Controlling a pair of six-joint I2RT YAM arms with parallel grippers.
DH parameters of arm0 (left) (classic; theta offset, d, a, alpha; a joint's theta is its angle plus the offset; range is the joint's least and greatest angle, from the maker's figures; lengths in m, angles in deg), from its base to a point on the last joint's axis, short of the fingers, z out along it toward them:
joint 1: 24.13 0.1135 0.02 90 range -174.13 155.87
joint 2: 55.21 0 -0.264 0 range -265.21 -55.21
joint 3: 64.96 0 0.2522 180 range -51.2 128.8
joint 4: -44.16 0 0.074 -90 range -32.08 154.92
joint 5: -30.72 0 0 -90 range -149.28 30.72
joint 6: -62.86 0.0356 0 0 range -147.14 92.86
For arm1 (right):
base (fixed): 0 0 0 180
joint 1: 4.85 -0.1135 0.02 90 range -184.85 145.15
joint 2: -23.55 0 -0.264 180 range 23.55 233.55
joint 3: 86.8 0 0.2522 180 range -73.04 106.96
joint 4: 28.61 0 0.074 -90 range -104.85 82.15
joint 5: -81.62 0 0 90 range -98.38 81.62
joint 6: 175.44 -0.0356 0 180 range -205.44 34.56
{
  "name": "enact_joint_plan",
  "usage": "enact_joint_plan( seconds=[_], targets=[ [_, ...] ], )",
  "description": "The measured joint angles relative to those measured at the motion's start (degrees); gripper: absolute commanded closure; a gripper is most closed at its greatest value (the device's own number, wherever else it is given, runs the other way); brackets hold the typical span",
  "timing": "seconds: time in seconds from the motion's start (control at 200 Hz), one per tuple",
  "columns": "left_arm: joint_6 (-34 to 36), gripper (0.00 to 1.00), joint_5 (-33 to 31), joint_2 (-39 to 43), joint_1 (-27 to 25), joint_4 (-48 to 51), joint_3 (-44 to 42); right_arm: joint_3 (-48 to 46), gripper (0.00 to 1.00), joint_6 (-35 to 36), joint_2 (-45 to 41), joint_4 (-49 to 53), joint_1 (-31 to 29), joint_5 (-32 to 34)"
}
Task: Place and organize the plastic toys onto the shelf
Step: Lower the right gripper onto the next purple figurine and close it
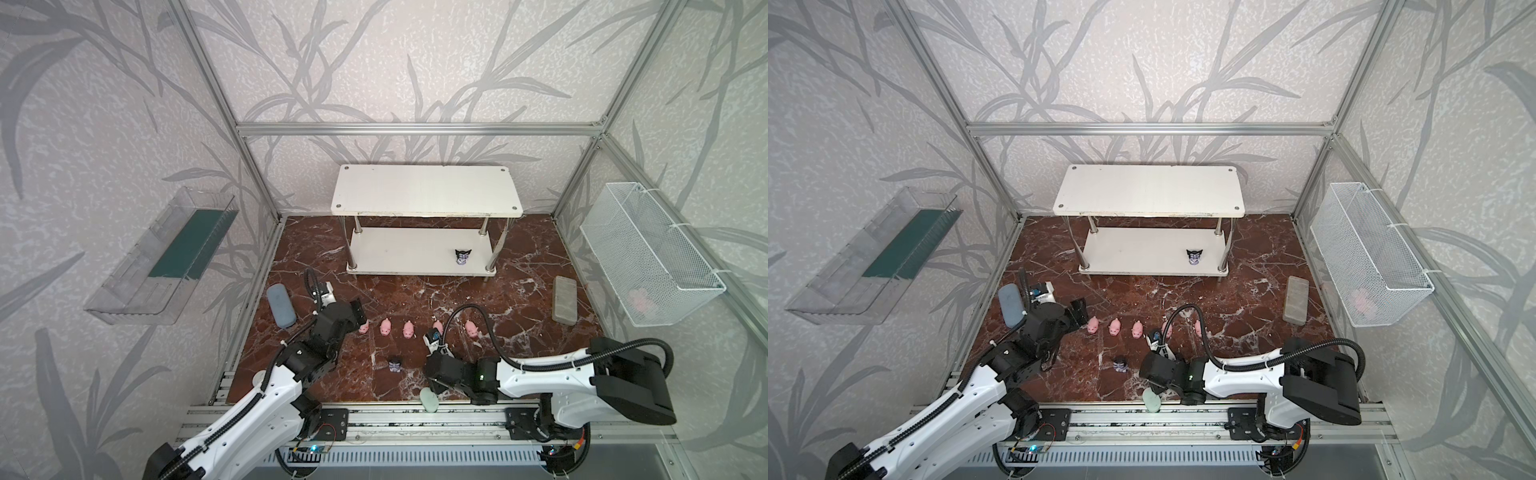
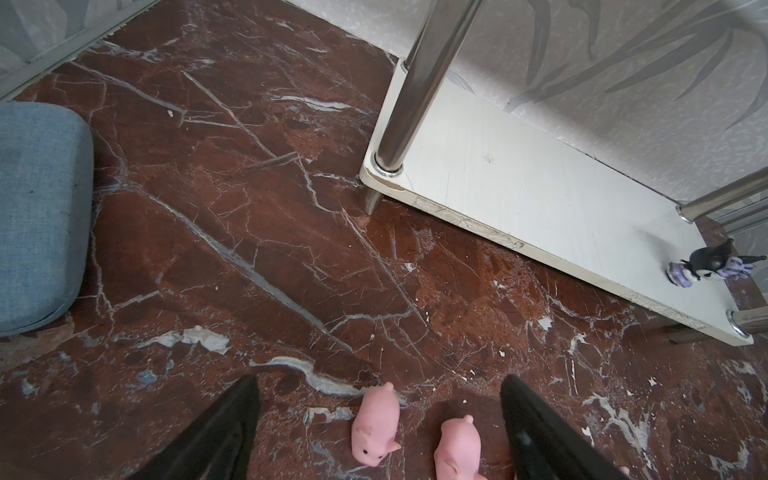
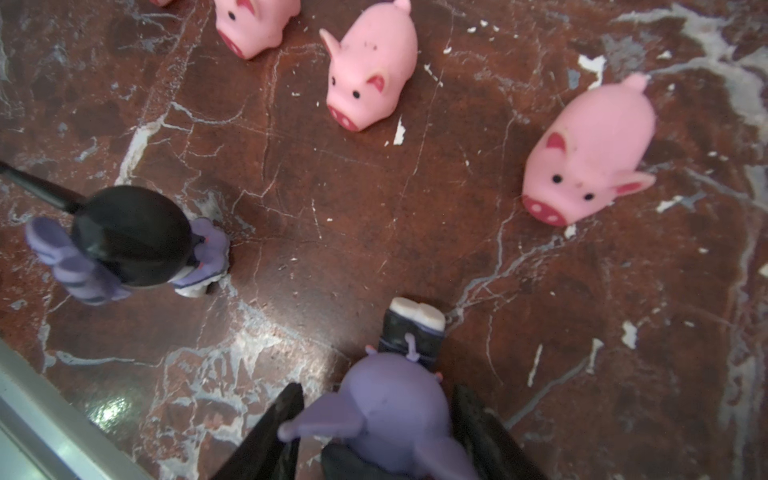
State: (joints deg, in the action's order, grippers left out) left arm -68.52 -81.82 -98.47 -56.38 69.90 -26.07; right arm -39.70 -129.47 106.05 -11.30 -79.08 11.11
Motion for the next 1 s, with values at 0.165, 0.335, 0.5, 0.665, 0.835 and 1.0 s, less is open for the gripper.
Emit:
enact_joint_plan(
  seconds=[0.165, 0.335, 0.5, 0.665, 0.835, 1.0],
  targets=[
    [0.0, 0.11, -0.1, 0.1, 0.0, 0.0, -0.1, 0.0, 0.44, -0.5, 0.6, 0.0, 0.4, 0.0],
    [0.0, 0.11, -0.1, 0.0, 0.0, -0.1, -0.1, 0.0, 0.50, -1.0, 1.3, 0.0, 0.8, 0.0],
    [0.0, 0.11, -0.1, -0.4, 0.0, -0.5, -0.1, 0.1, 0.61, -1.3, 1.5, 0.1, 0.9, 0.1],
    [0.0, 0.11, -0.1, -0.5, 0.0, -0.5, -0.1, 0.7, 0.63, -1.4, 1.5, 0.9, 0.9, 0.1],
    [0.0, 0.11, -0.1, -0.5, 0.0, -0.8, -0.1, 2.3, 0.64, -1.3, 1.5, 3.0, 0.9, 0.0],
    [0.0, 0.11, -0.1, -0.5, 0.0, -0.8, -0.1, 3.9, 0.65, -1.3, 0.4, 6.1, 0.9, 0.1]
  ],
)
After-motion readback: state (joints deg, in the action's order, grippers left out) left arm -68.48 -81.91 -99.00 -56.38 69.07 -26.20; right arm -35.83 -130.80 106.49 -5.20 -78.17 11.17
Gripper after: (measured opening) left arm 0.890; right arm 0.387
